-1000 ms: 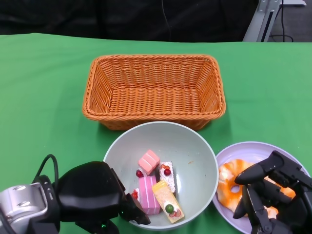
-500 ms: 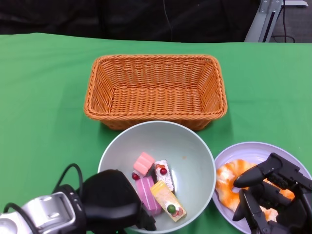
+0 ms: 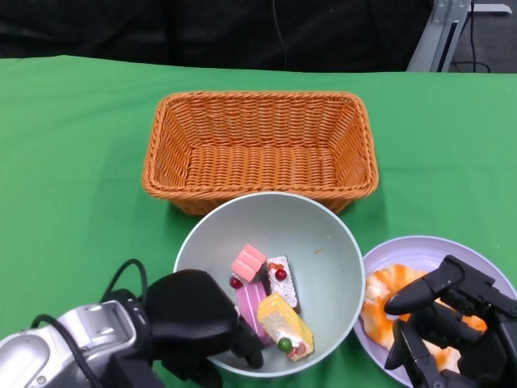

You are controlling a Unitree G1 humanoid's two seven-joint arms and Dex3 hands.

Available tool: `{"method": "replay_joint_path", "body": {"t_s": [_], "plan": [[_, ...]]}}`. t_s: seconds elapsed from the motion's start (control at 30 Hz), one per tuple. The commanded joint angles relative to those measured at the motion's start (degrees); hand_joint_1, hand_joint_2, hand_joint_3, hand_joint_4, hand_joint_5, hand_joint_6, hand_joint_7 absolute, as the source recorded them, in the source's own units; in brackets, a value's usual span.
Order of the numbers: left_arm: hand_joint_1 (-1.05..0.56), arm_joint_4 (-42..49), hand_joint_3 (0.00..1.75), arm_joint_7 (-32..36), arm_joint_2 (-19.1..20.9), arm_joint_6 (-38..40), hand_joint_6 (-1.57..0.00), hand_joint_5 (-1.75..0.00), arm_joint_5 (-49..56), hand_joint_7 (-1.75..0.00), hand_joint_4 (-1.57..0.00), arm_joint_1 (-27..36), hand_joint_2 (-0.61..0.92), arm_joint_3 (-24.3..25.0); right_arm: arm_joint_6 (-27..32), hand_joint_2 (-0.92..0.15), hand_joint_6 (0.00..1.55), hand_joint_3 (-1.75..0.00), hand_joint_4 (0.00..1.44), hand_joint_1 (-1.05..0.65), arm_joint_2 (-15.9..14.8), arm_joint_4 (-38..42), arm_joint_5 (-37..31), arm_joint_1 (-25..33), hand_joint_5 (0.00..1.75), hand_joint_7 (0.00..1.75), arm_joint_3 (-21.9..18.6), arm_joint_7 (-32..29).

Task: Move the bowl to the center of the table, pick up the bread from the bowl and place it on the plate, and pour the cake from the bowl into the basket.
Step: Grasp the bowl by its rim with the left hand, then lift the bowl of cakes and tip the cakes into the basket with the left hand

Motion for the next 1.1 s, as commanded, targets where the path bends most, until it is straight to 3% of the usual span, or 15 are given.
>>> {"method": "replay_joint_path", "body": {"t_s": [0.03, 0.23, 0.37, 0.47, 0.73, 1.0, 1.1], "plan": [[-0.31, 2.21, 0.23, 1.57, 1.71, -1.85, -0.68, -1.68, -1.10, -1.24, -0.56, 1.13, 0.92, -0.50, -0.15, -0.54, 0.69, -1.06, 0.72, -0.04, -0.43, -0.45, -0.23, 0.19, 1.53, 1.27, 0.29, -0.41], [-0.33, 2.32, 0.19, 10.01, 3.40, -11.17, -0.67, -1.73, -6.35, -1.25, -0.60, 1.46, 0.92, 2.72, -0.11, -0.56, 0.69, -1.08, 0.72, -0.02, -0.54, -0.08, -0.68, 0.03, 1.52, 1.26, 0.48, -0.41], [-0.32, 0.00, 0.20, 7.42, 5.05, -14.15, -0.78, -1.57, -13.04, -0.94, -0.67, 2.11, 0.92, 5.00, 1.18, -0.57, 0.69, -1.07, 0.71, -0.01, -0.47, -0.51, -0.29, 0.10, 1.52, 1.26, 0.45, -0.61], [-0.29, -1.13, 0.22, 4.73, 6.59, -16.37, -0.82, -1.51, -19.71, -0.88, -0.71, 2.44, 0.92, 6.08, 0.87, -0.59, 0.69, -1.03, 0.72, -0.01, -0.46, -0.28, -0.59, 0.02, 1.51, 1.25, 0.50, -0.74], [-0.27, -2.88, 0.21, -5.04, 10.90, -22.09, -0.86, -1.53, -39.73, -0.88, -0.75, 1.83, 0.92, 7.55, 0.21, -0.60, 0.67, -1.03, 0.72, -0.02, -0.62, 0.25, -1.54, -0.20, 1.51, 1.29, 0.56, -0.92], [-0.27, -3.25, 0.34, -9.62, 7.24, -19.95, -0.76, -1.52, -47.84, -1.08, -0.75, -0.09, 0.92, 11.03, 0.05, -0.60, 0.66, -1.03, 0.71, -0.01, -0.46, 1.14, -1.70, -0.50, 1.50, 1.30, 0.69, -1.10], [-0.26, -2.34, 0.33, -10.08, 5.23, -20.09, -0.73, -1.61, -47.26, -1.14, -0.72, -0.37, 0.92, 12.07, -0.46, -0.60, 0.66, -1.03, 0.71, -0.01, -0.34, 1.58, -1.86, -0.48, 1.51, 1.30, 0.90, -1.26]]}}
